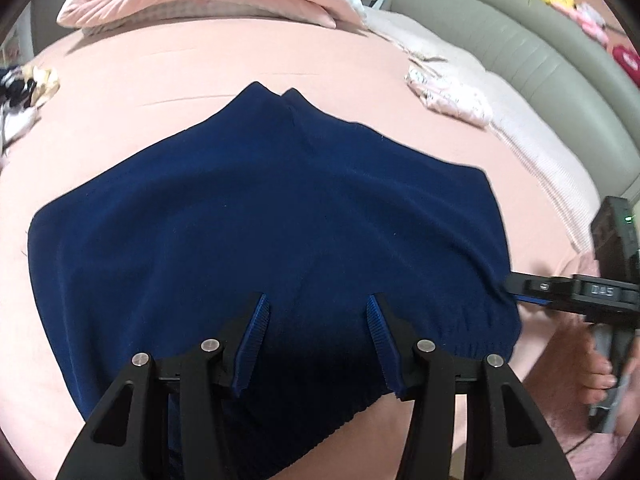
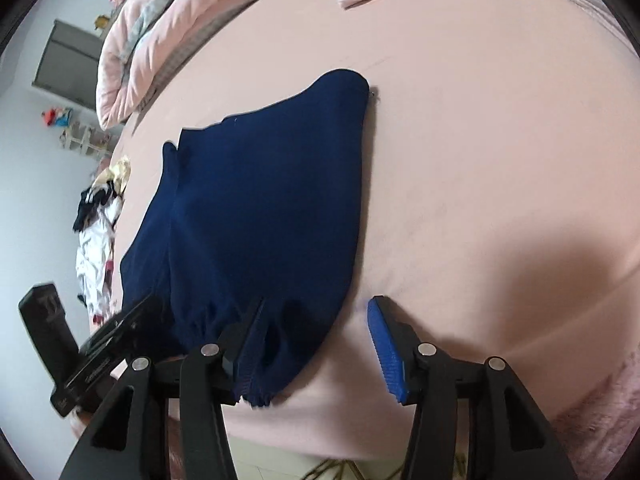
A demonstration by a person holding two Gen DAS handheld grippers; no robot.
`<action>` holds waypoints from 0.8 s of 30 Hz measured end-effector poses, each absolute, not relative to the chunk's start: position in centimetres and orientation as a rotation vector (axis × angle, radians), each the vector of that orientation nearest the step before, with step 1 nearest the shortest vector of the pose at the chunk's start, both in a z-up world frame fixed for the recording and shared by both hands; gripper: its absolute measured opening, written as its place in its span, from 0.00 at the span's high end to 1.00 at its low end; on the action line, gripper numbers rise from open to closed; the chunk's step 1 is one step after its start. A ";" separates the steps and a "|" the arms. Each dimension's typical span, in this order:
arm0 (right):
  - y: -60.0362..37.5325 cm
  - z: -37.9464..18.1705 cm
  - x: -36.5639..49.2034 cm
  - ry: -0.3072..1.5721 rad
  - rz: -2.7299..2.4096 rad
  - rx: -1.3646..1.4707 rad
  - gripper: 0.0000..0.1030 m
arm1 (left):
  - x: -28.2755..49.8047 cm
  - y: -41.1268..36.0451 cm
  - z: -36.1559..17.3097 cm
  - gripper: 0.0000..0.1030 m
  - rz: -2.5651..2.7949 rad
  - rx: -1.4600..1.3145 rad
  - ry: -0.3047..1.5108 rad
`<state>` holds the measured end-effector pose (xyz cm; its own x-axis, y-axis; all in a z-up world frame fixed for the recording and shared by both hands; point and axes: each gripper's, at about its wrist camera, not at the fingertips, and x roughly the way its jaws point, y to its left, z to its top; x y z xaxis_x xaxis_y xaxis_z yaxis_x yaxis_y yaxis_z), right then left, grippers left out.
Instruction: Fold clothes
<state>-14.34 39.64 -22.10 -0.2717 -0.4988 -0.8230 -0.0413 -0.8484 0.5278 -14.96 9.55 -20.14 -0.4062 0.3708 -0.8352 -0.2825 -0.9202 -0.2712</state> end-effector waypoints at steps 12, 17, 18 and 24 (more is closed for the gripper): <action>27.0 -13.7 -19.0 -0.305 -2.131 1.364 0.96 | -14.5 4.0 -18.0 0.53 2.430 -1.375 -0.272; 18.5 -18.3 -19.9 -0.104 -1.953 1.532 0.95 | -14.7 3.1 -18.6 0.53 2.407 -1.401 -0.341; 17.5 -19.8 -20.0 -0.073 -1.917 1.590 0.93 | -14.8 3.0 -18.7 0.53 2.400 -1.408 -0.352; 19.4 -16.3 -18.0 -0.214 -1.933 1.447 0.80 | -14.8 2.2 -19.5 0.53 2.262 -1.384 -0.544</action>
<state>-17.96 19.41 -16.32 -0.1288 -0.6169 -0.7764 0.4317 -0.7397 0.5161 -14.80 2.24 -19.45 -0.4083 0.5479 -0.7302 -0.1557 -0.8299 -0.5357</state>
